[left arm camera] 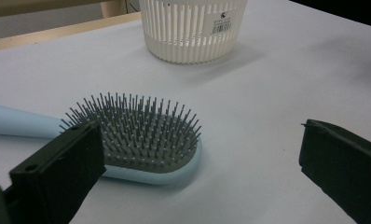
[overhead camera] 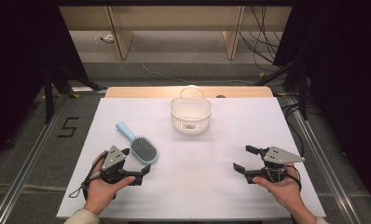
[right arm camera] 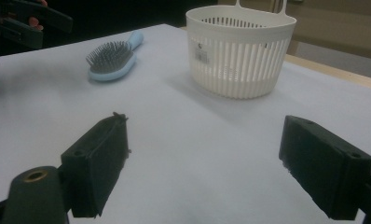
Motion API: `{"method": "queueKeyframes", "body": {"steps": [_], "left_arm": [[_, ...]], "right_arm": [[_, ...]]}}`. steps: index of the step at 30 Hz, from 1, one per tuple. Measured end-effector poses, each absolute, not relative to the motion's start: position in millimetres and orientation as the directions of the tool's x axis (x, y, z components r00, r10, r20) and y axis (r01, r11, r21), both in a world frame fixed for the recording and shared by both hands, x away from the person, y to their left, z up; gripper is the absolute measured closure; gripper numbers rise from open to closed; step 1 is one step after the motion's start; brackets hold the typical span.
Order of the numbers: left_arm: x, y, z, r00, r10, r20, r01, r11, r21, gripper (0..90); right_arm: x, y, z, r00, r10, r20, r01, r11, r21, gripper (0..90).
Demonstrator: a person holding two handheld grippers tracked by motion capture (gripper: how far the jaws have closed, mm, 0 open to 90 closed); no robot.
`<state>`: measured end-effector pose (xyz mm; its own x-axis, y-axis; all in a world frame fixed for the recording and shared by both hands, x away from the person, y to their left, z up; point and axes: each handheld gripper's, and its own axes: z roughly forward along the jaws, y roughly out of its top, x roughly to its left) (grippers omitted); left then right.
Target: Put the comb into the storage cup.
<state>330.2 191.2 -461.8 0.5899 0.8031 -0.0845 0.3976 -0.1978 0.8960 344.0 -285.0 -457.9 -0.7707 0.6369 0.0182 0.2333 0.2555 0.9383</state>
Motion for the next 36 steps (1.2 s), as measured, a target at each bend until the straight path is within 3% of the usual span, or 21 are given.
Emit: {"method": "queueKeyframes", "body": {"steps": [6, 9, 10, 12, 15, 17, 27, 28, 31, 36], "left_arm": [[331, 193, -460, 0.586, 0.807, -0.073, 0.393, -0.204, 0.897, 0.4], [337, 197, -454, 0.576, 0.817, -0.036, 0.376, -0.226, 0.898, 6.4], [343, 201, -450, 0.567, 0.823, -0.016, 0.367, -0.235, 0.9, 22.3], [352, 206, -445, 0.54, 0.841, 0.019, 0.381, -0.264, 0.886, 35.9], [372, 215, -441, 0.524, 0.851, 0.011, 0.435, -0.279, 0.856, 72.5], [386, 217, -439, 0.507, 0.861, 0.039, 0.471, -0.314, 0.824, 87.6], [451, 208, -449, 0.494, 0.869, 0.036, 0.591, -0.365, 0.72, 89.9], [463, 208, -451, 0.48, 0.877, -0.005, 0.626, -0.338, 0.703, 89.9], [478, 209, -454, 0.464, 0.884, 0.06, 0.646, -0.385, 0.659, 89.9], [491, 207, -457, 0.468, 0.881, 0.069, 0.673, -0.405, 0.618, 90.0]], "right_arm": [[344, -285, -458, -0.772, 0.636, 0.016, 0.231, 0.258, 0.938, 16.5], [344, -284, -458, -0.771, 0.637, 0.018, 0.233, 0.255, 0.938, 16.5], [345, -284, -459, -0.77, 0.638, 0.018, 0.234, 0.255, 0.938, 16.5], [346, -284, -458, -0.768, 0.64, 0.016, 0.234, 0.256, 0.938, 16.5], [346, -283, -458, -0.765, 0.643, 0.011, 0.23, 0.258, 0.938, 16.6], [347, -284, -458, -0.762, 0.647, 0.008, 0.232, 0.262, 0.937, 16.7], [349, -282, -461, -0.761, 0.648, 0.007, 0.242, 0.275, 0.93, 16.8], [349, -282, -461, -0.762, 0.648, 0.004, 0.239, 0.275, 0.931, 16.8], [348, -284, -460, -0.761, 0.648, 0.005, 0.238, 0.271, 0.933, 16.8], [348, -284, -460, -0.76, 0.65, 0.01, 0.242, 0.269, 0.932, 16.8]]}}
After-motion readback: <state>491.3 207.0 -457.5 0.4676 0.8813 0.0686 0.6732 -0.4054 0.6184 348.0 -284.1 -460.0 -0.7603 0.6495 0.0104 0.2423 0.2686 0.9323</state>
